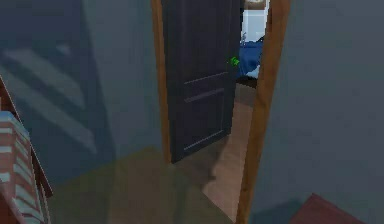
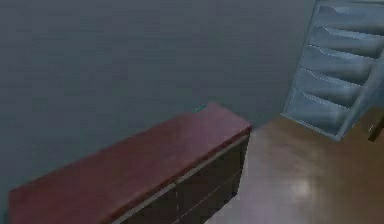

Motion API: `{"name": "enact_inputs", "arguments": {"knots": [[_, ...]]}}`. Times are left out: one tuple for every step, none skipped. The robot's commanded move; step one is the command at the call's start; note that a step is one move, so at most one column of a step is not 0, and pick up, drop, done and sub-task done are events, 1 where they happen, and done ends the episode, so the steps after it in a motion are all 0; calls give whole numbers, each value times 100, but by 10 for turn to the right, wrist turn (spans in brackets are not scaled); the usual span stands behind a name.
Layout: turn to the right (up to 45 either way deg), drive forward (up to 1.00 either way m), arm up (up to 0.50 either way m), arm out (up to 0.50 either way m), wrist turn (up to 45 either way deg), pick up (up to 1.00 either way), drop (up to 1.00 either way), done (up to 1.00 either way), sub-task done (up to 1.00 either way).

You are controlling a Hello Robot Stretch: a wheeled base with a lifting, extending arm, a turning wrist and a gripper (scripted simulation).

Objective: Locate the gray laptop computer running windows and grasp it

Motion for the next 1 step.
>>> {"name": "enact_inputs", "arguments": {"knots": [[0, 40, 0, 0, 0, 0, 0, 0, 0]]}}
